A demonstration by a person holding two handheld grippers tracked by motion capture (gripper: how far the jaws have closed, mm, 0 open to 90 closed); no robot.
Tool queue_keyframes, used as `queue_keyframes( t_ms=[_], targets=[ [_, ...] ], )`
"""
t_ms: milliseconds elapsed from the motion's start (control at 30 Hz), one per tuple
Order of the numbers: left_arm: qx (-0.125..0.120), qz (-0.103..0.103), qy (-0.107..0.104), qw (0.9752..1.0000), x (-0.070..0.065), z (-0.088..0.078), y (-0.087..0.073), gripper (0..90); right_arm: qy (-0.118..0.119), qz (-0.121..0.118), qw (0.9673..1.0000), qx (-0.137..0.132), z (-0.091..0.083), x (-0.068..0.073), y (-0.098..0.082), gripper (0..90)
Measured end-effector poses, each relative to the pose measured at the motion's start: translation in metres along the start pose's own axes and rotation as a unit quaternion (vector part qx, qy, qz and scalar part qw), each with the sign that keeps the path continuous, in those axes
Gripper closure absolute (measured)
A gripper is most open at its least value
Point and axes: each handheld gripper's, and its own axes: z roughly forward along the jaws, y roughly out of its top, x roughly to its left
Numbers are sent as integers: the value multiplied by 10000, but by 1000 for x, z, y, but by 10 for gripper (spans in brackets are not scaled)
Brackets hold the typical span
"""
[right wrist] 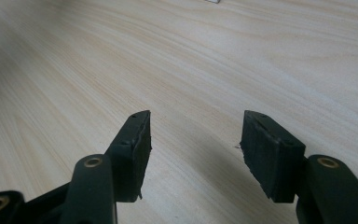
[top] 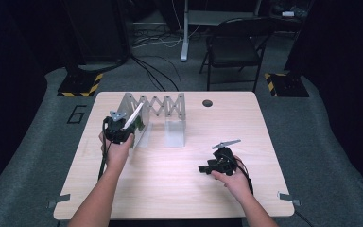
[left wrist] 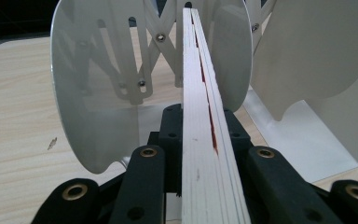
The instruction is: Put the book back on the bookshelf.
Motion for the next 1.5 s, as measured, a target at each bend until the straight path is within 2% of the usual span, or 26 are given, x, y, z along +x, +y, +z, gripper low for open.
queue_keyframes(
  t_ms=[33,67,100,267,400,433,500,733,800,867,900,933,967,1000,1067,1200,1233,1300,1433,1467,1500],
  targets=[
    [49,58,-5,10000,0,0,0,755,6,9,10000,9,0,0,0,426],
    [1,0,5,10000,-1,0,0,755,1,-3,10000,3,0,0,0,426],
    [41,44,0,10000,0,0,0,755,3,-3,10000,2,0,0,0,426],
    [34,-36,25,10000,0,2,0,754,10,-9,10000,42,0,1,0,425],
    [78,43,75,9999,0,2,0,753,4,-31,10000,52,0,1,0,425],
    [38,-9,77,10000,-1,4,0,752,4,-32,10000,53,0,1,0,424],
    [189,97,56,9998,1,3,0,752,5,-42,10000,48,0,0,0,424],
    [270,73,48,9996,2,5,-1,751,1,-50,10000,49,0,0,0,424],
    [246,12,51,9997,1,6,-2,750,10,-48,10000,48,0,0,0,424],
    [326,98,47,9994,2,7,-2,751,7,-37,10000,58,0,1,0,424],
    [290,51,52,9996,1,8,-2,751,10,-46,10000,54,0,1,0,424],
    [335,124,53,9993,1,8,-2,751,16,-23,10000,61,0,1,0,424],
    [286,58,62,9996,-1,10,-2,751,16,-33,10000,64,0,1,0,424],
    [361,140,56,9992,0,10,-2,751,17,-34,10000,69,0,1,0,424],
    [349,91,58,9993,-1,11,-2,750,11,-30,10000,66,1,1,0,423],
    [504,120,58,9986,0,13,-3,747,15,-30,10000,64,0,1,0,423],
    [447,75,69,9990,0,14,-3,746,16,-36,10000,61,0,0,0,423],
    [486,142,50,9987,1,14,-3,746,11,-38,10000,60,0,0,0,423],
    [475,90,40,9988,0,14,-3,729,20,-31,10000,67,1,1,0,424],
    [521,155,32,9985,1,13,-3,724,8,-24,10000,66,1,1,0,423],
    [509,128,34,9986,0,13,-4,720,5,-23,10000,64,1,1,0,423]
  ],
)
